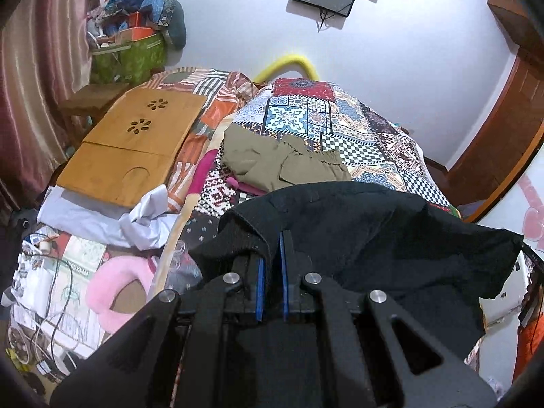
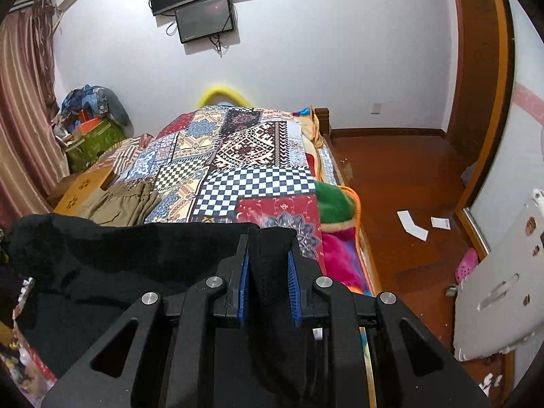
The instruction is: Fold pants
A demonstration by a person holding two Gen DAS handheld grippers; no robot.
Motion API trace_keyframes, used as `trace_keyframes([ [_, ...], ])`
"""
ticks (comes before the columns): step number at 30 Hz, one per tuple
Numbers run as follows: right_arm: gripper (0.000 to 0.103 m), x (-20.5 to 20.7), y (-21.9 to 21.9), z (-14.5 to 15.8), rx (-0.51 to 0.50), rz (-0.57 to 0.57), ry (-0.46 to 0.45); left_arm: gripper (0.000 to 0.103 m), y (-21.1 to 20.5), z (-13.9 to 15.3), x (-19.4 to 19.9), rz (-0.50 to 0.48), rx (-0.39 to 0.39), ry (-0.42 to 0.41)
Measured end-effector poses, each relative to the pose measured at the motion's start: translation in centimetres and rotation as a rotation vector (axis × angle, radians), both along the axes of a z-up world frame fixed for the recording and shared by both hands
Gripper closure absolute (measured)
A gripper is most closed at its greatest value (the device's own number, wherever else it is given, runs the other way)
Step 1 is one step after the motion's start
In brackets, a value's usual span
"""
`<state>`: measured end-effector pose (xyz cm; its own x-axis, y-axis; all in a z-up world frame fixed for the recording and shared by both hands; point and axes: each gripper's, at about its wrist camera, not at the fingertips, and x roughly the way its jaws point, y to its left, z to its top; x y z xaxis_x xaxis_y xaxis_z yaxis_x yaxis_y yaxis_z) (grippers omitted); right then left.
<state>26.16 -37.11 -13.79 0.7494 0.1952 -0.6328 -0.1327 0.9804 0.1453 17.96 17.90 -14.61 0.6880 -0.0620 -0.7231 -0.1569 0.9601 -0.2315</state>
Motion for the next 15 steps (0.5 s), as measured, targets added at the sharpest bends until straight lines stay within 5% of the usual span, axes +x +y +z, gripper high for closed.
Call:
trace_keyframes([
  [15,0.085,-5.8,-1.8,-1.9,0.061,-0.050,0.027,0.096,0.7,-2.1,-7.4,0.022,-0.019,0.029],
])
